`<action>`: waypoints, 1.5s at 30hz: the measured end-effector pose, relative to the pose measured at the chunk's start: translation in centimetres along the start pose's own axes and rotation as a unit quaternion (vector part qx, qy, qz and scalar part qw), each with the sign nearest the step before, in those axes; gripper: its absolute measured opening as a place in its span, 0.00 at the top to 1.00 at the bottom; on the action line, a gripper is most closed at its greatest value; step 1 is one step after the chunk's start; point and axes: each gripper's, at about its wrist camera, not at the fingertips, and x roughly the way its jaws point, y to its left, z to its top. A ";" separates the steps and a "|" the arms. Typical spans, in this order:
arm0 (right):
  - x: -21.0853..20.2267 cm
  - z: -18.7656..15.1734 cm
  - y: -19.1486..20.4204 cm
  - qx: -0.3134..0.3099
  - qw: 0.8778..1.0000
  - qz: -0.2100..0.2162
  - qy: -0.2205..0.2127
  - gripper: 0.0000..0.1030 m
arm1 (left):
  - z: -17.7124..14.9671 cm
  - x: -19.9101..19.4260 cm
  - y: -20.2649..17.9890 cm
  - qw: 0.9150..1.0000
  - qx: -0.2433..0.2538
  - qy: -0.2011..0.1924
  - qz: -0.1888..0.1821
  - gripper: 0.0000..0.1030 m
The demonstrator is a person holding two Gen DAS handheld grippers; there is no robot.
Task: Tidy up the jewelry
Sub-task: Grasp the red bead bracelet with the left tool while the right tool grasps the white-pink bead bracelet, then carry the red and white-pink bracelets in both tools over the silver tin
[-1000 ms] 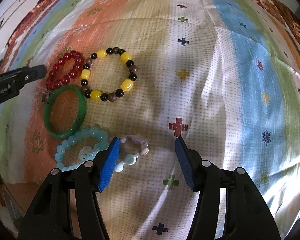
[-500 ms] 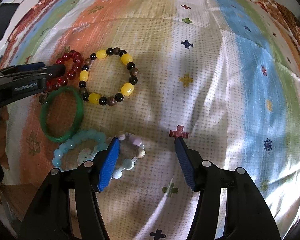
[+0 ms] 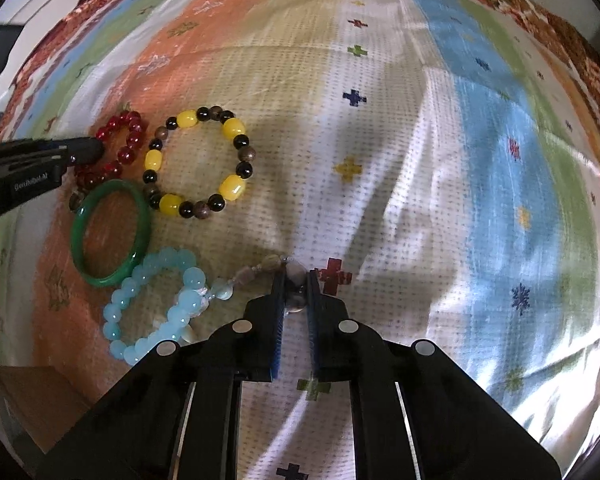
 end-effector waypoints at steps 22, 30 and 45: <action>-7.8 -0.1 0.5 0.007 0.996 0.032 -0.079 0.89 | -1.8 -7.5 0.1 0.998 -0.011 -0.065 -0.024 0.88; -8.9 -0.5 1.2 -0.005 0.995 0.041 -0.088 0.89 | -2.7 -9.2 0.6 0.997 -0.019 -0.079 -0.017 0.87; -11.6 -1.9 2.6 -0.027 0.991 0.066 -0.113 0.89 | -4.3 -12.4 0.0 0.993 -0.027 -0.107 -0.031 0.87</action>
